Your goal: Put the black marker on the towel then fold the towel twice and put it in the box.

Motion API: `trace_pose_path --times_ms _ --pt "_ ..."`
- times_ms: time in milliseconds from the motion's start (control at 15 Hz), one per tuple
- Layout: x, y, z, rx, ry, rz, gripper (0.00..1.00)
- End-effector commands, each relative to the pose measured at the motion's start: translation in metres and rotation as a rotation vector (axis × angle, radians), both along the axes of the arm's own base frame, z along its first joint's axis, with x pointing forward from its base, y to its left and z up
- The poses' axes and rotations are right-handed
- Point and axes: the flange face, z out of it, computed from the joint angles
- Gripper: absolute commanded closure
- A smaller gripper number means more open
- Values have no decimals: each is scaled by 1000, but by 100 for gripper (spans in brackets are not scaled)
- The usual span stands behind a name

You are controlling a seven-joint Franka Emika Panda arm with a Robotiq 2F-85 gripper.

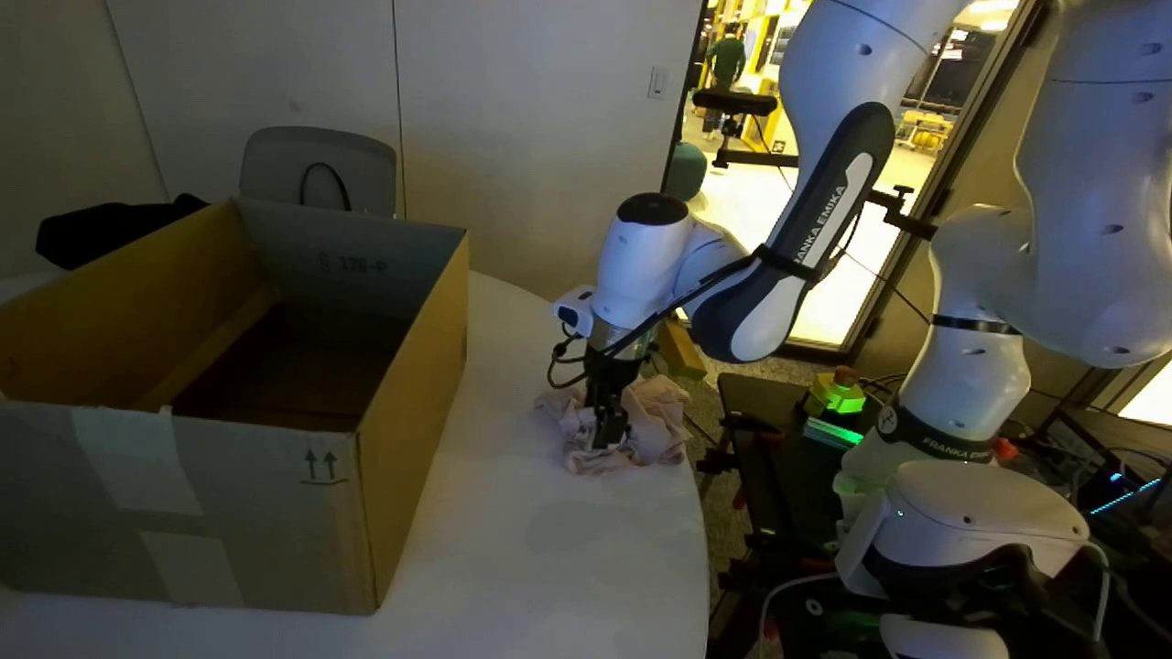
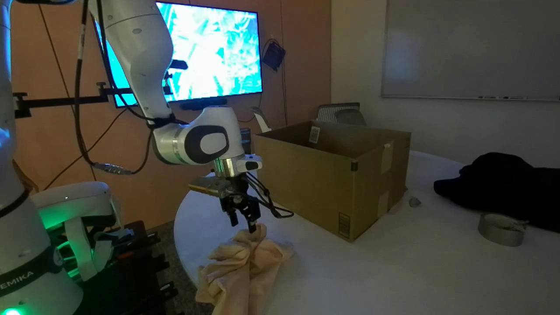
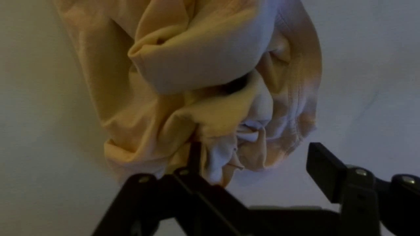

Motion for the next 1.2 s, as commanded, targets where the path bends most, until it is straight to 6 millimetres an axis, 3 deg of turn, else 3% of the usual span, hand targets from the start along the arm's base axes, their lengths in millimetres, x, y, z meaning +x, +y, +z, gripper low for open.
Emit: trace_pose_path --times_ms 0,667,733,1133 --pt "-20 -2 22 19 -13 -1 0" --pt "-54 -11 36 28 11 -75 0" --pt "-41 -10 34 34 20 -84 0" --pt "-42 -11 36 61 48 -144 0"
